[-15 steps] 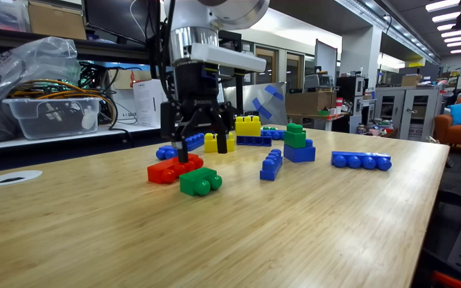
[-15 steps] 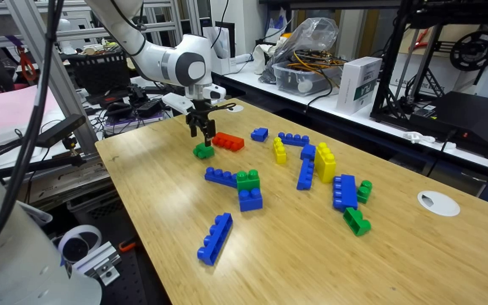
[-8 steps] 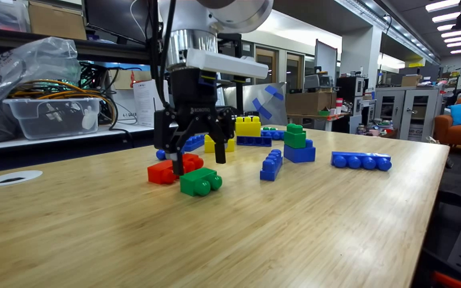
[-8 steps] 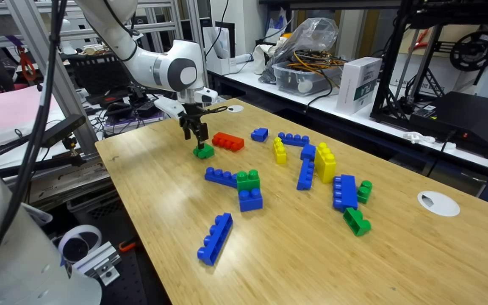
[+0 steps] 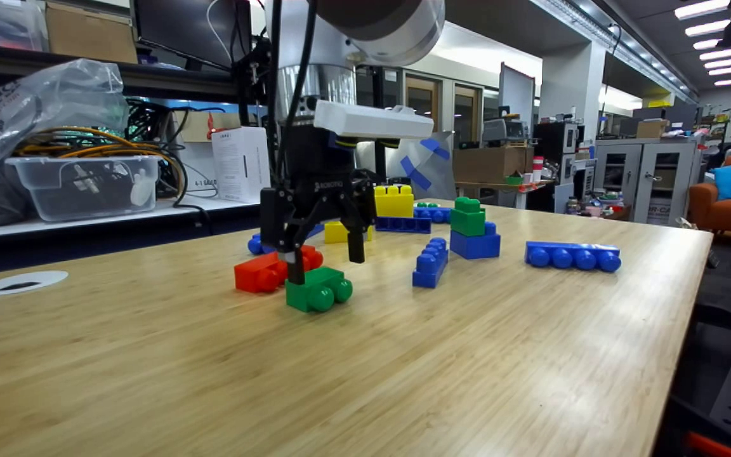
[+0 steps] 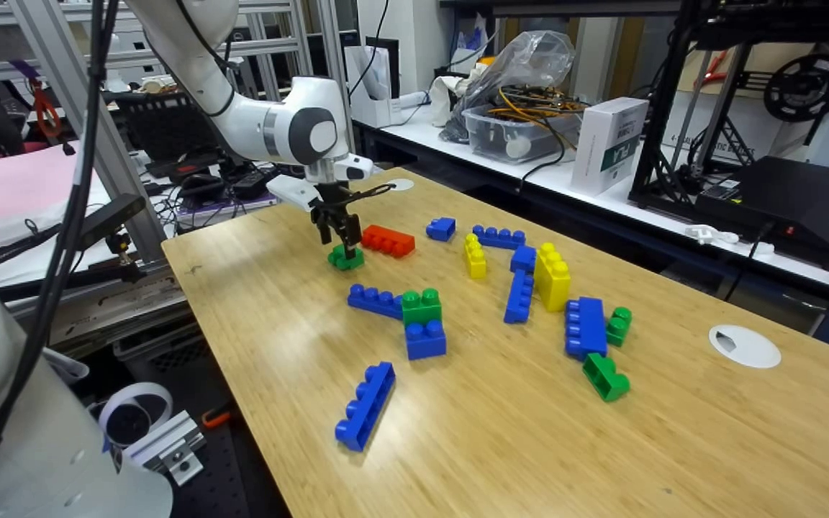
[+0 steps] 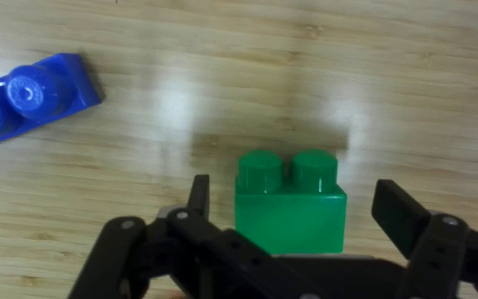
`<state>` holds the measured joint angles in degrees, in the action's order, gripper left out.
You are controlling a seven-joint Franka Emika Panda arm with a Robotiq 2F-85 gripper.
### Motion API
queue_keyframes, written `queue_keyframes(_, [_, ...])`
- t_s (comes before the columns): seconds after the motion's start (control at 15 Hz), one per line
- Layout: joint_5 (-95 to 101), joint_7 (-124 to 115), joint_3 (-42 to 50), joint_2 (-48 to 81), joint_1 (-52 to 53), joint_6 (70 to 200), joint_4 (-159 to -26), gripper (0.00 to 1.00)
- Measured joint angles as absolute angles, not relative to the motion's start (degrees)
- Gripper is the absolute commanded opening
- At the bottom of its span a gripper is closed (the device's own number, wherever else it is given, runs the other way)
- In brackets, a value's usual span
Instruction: Place the green block on the left side of the table on the stack
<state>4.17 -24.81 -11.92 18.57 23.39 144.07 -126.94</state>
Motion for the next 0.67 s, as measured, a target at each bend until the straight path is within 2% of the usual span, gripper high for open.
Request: queue_keyframes(0.67, [4.50,-24.81,-11.77,19.75,23.69,146.08,-126.89,1.00])
